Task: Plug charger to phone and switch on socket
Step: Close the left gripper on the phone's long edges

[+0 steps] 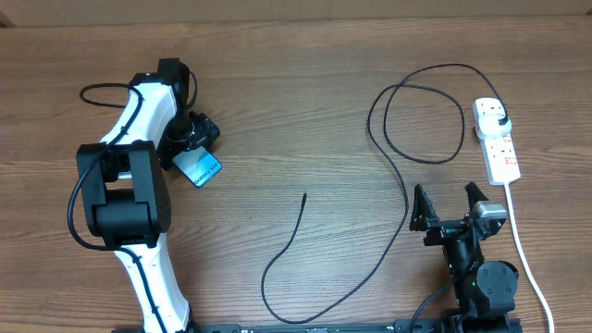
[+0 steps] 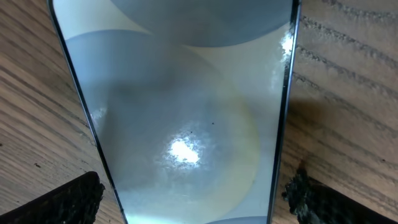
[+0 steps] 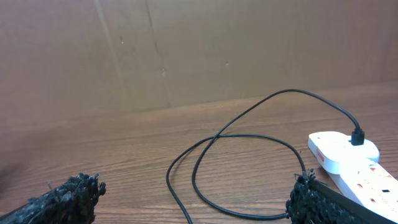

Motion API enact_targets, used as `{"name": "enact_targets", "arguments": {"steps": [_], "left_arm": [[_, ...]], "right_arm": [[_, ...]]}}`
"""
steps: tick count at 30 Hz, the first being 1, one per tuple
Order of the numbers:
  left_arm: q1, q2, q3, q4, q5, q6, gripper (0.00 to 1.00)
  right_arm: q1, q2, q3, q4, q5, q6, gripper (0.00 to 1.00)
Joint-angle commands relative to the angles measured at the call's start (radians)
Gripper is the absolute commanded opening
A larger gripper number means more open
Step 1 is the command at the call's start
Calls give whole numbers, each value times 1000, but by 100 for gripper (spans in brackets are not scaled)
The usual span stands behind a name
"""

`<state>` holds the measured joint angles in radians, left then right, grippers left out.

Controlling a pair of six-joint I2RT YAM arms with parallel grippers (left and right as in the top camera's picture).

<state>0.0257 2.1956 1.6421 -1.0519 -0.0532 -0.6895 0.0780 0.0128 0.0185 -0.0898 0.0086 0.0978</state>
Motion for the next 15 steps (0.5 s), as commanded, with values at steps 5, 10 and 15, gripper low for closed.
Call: {"name": "enact_targets", "arguments": {"steps": [5, 10, 15], "left_arm": [[0, -32, -22, 6, -2, -2, 100], [0, -32, -45, 20, -2, 2, 100], [0, -32, -77, 52, -2, 3, 100]], "right_arm": [[-6, -10, -11, 6, 16, 3, 100], [-6, -10, -11, 6, 16, 3, 100], [-6, -10, -11, 6, 16, 3, 100]]}}
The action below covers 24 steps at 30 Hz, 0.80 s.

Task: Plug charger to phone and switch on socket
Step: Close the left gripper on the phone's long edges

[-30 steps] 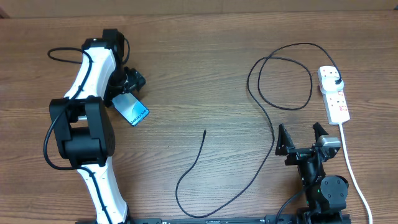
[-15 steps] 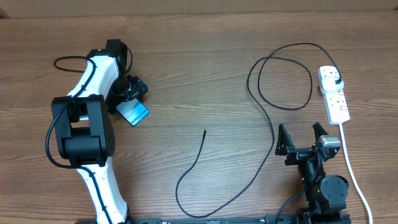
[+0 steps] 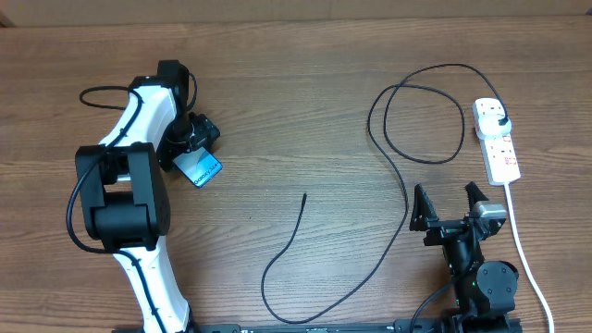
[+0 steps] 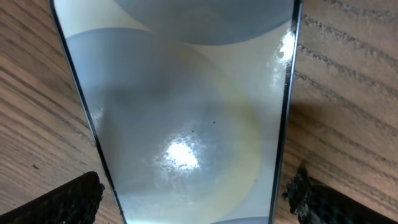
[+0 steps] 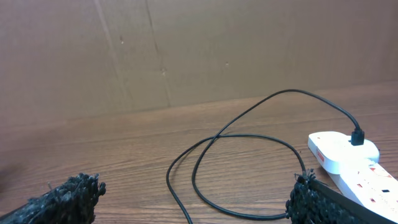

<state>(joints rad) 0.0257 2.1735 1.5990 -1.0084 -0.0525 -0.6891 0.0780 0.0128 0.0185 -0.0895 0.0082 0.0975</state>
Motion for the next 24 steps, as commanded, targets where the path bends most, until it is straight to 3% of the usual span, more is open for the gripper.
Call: {"name": "enact_targets", "arguments": {"steps": [1, 24], "left_arm": [[0, -10, -38, 18, 1, 10, 100], [-1, -10, -42, 90, 28, 39, 99]], "right_arm": [[-6, -10, -11, 6, 16, 3, 100], [-6, -10, -11, 6, 16, 3, 100]]}}
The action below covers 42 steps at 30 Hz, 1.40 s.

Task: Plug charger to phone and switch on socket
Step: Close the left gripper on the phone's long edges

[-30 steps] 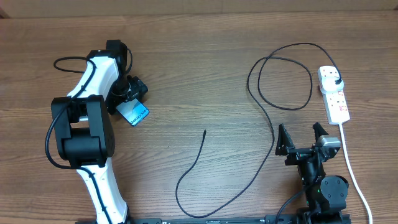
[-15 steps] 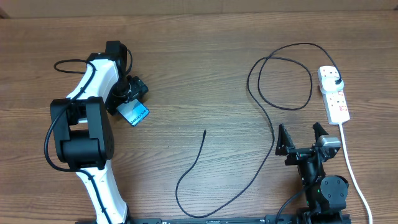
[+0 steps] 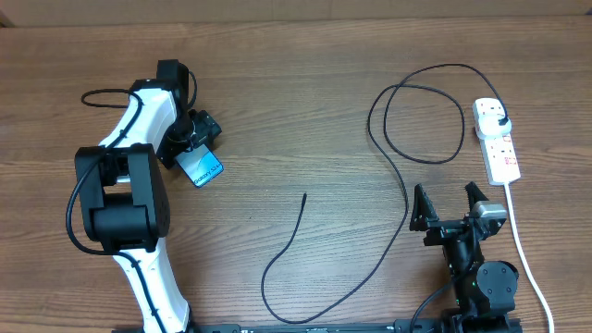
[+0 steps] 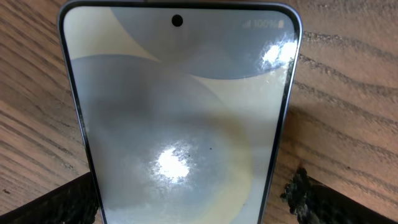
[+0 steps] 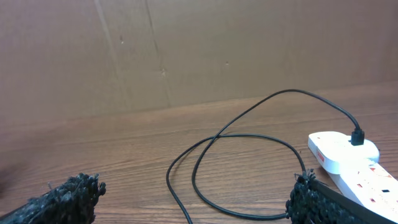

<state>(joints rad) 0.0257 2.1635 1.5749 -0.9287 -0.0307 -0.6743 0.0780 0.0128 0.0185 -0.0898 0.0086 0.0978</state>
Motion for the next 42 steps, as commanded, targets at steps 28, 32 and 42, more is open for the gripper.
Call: {"name": "enact_targets", "arguments": {"steps": [28, 32, 42], "left_arm": [[0, 0, -18, 10, 6, 23, 99], [-1, 0, -18, 10, 8, 23, 99], [-1, 0, -18, -11, 40, 24, 100]], "right_arm": [[-6, -10, -11, 6, 16, 3, 100], [-6, -10, -11, 6, 16, 3, 100], [-6, -10, -11, 6, 16, 3, 100]]}}
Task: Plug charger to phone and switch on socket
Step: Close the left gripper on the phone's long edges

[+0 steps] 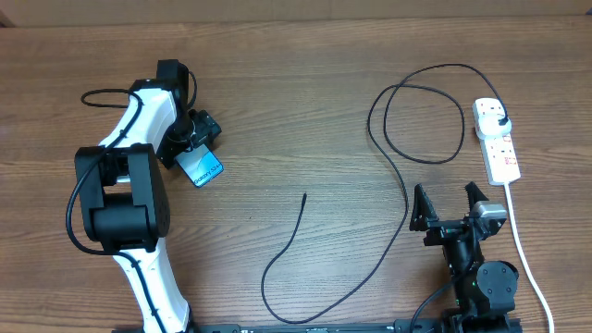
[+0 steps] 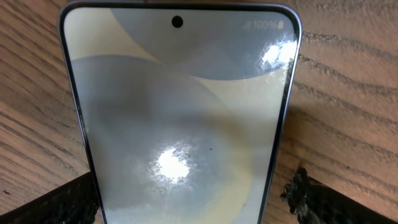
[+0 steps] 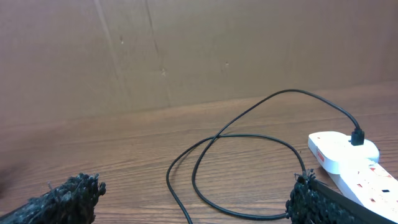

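Observation:
The phone [image 1: 200, 167] lies at the left of the wooden table, screen lit and facing up. In the left wrist view the phone [image 2: 180, 112] fills the frame, its camera hole at the top. My left gripper [image 2: 193, 199] straddles its lower part, open, with a thin strip of wood showing beside the right finger [image 2: 323, 199]. The black charger cable [image 1: 404, 199] runs from the white power strip [image 1: 498, 143] in loops to a free end at mid-table. My right gripper [image 1: 448, 208] stands open near the front edge, holding nothing; its view shows the cable [image 3: 249, 137] and the strip [image 3: 348, 158].
A brown cardboard wall [image 3: 186, 50] closes off the far side of the table. The strip's white lead [image 1: 525, 250] runs down the right side past my right arm's base. A thin black cable [image 1: 97, 92] loops behind my left arm.
At first the phone filled the left wrist view with its top edge out of frame, my left fingers either side of it. By 1.4 s ago the phone's top edge and camera hole were in view, with the fingers equally far apart. The right arm, cable and strip stayed put.

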Motion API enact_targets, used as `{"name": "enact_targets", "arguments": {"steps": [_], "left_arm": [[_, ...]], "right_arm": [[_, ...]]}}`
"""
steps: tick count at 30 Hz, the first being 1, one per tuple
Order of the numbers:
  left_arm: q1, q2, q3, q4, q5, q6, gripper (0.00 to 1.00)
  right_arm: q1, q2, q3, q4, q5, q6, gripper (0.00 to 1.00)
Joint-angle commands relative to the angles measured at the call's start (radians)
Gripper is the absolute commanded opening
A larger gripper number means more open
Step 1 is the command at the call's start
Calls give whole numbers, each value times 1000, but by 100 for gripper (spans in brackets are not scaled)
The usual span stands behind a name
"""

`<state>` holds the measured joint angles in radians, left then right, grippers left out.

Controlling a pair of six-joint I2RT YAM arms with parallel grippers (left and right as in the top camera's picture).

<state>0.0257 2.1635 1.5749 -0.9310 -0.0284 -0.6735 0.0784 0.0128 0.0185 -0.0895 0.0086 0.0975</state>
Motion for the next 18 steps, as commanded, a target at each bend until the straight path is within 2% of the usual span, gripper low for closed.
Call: {"name": "enact_targets", "arguments": {"steps": [1, 8, 18], "left_arm": [[0, 0, -18, -16, 45, 23, 99], [0, 0, -18, -46, 100, 23, 99], [0, 0, -18, -58, 98, 23, 100]], "right_arm": [[-7, -10, -11, 6, 16, 3, 100], [-7, -10, -11, 6, 16, 3, 100], [-7, -10, -11, 6, 16, 3, 100]]}}
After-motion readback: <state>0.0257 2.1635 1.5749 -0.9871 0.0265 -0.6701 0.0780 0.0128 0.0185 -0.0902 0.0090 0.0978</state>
